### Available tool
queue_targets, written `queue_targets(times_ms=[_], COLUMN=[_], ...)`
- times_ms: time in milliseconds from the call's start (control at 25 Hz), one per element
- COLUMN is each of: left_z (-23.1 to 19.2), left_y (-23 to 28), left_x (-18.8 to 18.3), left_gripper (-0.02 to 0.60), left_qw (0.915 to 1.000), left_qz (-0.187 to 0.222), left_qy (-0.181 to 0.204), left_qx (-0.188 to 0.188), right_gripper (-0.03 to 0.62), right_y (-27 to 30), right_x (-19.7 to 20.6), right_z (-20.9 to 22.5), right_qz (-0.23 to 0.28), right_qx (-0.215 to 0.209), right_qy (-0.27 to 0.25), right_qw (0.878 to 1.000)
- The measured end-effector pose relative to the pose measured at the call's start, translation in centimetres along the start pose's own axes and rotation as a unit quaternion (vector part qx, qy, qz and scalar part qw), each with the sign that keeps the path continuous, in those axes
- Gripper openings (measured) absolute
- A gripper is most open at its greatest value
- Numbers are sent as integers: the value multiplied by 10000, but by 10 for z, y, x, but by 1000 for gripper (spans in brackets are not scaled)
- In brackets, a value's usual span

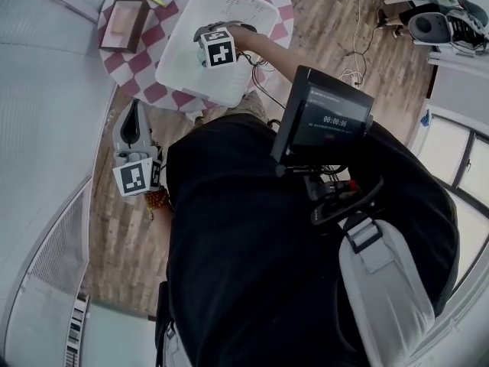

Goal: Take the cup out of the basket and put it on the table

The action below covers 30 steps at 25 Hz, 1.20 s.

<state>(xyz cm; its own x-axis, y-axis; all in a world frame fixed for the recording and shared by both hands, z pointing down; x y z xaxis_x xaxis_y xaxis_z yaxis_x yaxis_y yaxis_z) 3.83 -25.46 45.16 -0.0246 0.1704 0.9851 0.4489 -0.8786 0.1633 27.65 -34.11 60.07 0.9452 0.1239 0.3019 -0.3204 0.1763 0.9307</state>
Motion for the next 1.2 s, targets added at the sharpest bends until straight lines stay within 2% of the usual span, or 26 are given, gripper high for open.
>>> queue_targets(times_ms=[240,440,680,840,1200], left_z=[-6,-3,-5,-6,-6], left_y=[-8,-11,-12,-20,-25], left_x=[-3,-1,0,3,7], left_gripper=[6,6,6,6,6], left_qw=[9999,9998,9997,9995,9995], left_qz=[65,-61,-31,-41,-21], left_qy=[-43,119,-1,51,47], left_qx=[-118,-151,-248,-305,-299], right_gripper=[347,351,351,350,350], right_y=[17,25,38,47,54], right_x=[2,16,32,32,35], right_z=[1,4,10,6,4], right_qz=[-190,-80,-192,-258,-373], right_qx=[-324,-196,-188,-291,-191], right_qy=[68,229,407,464,503], right_qw=[9993,9995,9988,9982,9979])
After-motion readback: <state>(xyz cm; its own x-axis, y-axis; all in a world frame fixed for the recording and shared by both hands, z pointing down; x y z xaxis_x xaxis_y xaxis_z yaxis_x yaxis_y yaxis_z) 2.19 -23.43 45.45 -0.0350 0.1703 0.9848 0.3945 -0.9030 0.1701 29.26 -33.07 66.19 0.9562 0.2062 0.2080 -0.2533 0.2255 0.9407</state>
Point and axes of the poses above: the fingertips, and each gripper's own axes: y forward along the fingers, z to its right, x out of its underside, the point moved 7 cm from there along -y, backward along the fingers, and after that the axes turned 15 degrees about -x, right-handed, at the moved point
